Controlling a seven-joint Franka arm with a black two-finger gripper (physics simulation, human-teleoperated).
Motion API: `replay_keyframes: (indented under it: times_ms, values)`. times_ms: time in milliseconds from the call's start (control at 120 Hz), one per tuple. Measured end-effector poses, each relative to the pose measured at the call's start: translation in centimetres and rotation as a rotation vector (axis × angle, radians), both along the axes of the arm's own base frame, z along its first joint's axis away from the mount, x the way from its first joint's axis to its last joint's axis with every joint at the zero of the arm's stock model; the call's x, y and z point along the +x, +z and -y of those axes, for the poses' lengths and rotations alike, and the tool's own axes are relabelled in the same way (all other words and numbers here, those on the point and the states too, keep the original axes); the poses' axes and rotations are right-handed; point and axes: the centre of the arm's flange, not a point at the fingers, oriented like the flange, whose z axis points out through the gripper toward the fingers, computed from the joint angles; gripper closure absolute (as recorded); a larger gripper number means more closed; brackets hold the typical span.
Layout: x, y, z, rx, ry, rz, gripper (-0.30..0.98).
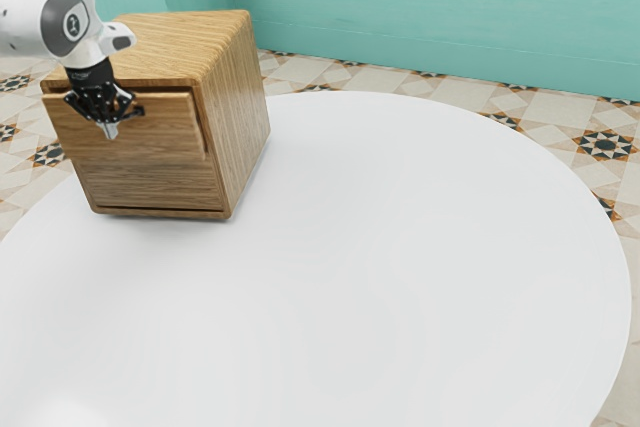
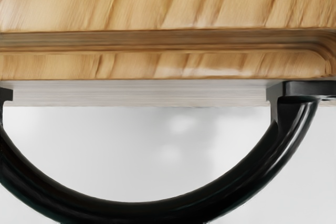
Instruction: Push the drawer handle with one arm to close the drawer
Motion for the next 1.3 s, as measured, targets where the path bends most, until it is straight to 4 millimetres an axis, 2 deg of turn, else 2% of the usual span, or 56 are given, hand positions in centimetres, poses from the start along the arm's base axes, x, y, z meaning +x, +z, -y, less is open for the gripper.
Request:
replay_keyframes:
  times_ms: [317, 433, 483, 550, 617, 692, 775, 825, 925, 983, 1033, 1100, 1200, 1300]
  values:
    - [1.8, -0.3, -0.5, 0.001, -0.028, 0.018, 0.79]
    - [2.2, 0.2, -0.6, 0.005, -0.039, 0.030, 0.78]
    - [1.7, 0.1, -0.4, -0.008, -0.040, 0.029, 0.79]
    - [-0.1, 0.4, 0.3, -0.040, -0.036, 0.025, 0.79]
    - [-3.2, 1.6, 1.8, -0.070, -0.038, 0.026, 0.79]
    - [-6.6, 4.9, 4.9, -0.091, -0.063, 0.047, 0.79]
    - [-9.3, 9.4, 8.5, -0.098, -0.100, 0.058, 0.79]
    - [-9.9, 11.2, 11.3, -0.102, -0.141, 0.046, 0.79]
    - [-9.7, 13.7, 17.8, -0.095, -0.258, 0.013, 0.79]
    - [-9.8, 15.0, 20.5, -0.080, -0.316, -0.002, 0.77]
    - [-10.0, 15.8, 21.3, -0.073, -0.337, -0.011, 0.73]
    - [-10.1, 16.3, 21.4, -0.068, -0.341, -0.024, 0.59]
    - [-10.2, 16.2, 21.5, -0.070, -0.344, -0.049, 0.37]
    - [-9.8, 16.0, 22.6, -0.072, -0.365, -0.064, 0.23]
